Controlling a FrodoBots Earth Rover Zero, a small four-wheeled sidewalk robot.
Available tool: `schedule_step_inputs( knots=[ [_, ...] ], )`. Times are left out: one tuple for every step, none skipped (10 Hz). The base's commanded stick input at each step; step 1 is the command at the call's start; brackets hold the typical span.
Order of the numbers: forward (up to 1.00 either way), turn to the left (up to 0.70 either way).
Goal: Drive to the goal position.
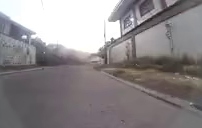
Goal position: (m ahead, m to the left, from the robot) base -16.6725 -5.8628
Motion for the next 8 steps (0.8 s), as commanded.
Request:
schedule_step_inputs(
  knots=[
    [1.00,0.00],
    [1.00,0.00],
    [1.00,0.00],
    [1.00,0.00],
    [1.00,0.00],
    [1.00,0.00],
    [1.00,0.00],
    [1.00,0.00]
  ],
)
